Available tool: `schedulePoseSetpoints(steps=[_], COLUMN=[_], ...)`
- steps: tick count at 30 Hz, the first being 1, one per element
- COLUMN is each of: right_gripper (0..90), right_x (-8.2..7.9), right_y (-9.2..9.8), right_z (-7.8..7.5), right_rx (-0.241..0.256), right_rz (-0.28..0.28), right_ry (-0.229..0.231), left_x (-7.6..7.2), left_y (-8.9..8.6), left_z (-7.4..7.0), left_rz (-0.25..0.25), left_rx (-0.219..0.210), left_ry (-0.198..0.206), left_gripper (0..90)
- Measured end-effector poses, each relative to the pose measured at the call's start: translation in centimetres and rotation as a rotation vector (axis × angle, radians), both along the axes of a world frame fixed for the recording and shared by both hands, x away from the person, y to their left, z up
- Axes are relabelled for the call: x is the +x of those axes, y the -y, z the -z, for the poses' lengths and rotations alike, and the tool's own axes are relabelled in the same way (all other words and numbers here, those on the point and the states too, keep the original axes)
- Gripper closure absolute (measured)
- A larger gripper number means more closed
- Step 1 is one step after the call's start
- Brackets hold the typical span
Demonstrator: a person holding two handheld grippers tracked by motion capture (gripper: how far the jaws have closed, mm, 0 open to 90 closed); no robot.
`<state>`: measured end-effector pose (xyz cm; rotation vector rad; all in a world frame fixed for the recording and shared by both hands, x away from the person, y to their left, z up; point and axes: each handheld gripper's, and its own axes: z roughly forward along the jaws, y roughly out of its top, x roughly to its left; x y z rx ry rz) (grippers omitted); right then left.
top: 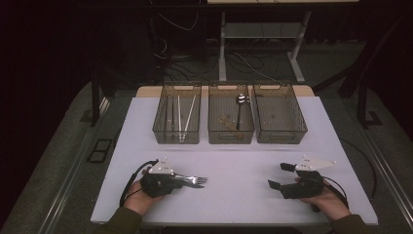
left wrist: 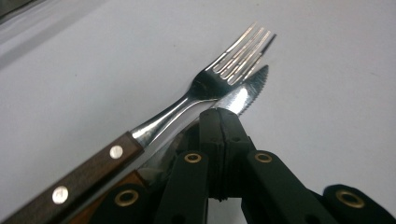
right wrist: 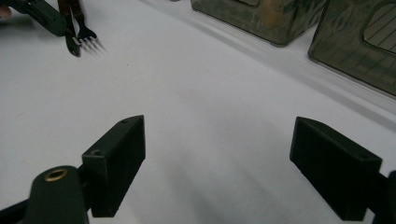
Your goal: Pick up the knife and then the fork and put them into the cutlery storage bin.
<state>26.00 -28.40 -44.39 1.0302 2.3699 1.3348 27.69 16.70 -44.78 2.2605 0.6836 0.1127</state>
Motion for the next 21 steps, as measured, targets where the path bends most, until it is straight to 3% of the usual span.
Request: schedulePoseSetpoints(steps=[8, 21], right_gripper=[18.6, 18.6], right_x=[0.0, 0.0], right_y=[-0.1, 0.0], right_z=[0.0, 0.0], right_rx=[-0.001, 0.001], right_rz=[0.003, 0.003], right_ry=[-0.002, -0.002], left_x=[1.0, 3.2], left_y=[1.0, 2.1], left_z=[0.0, 0.1], left_rz=[0.007, -0.026], left_rx=[0.018, 0.017], left_ry=[0.019, 0.03], left_gripper=[89.0, 89.0])
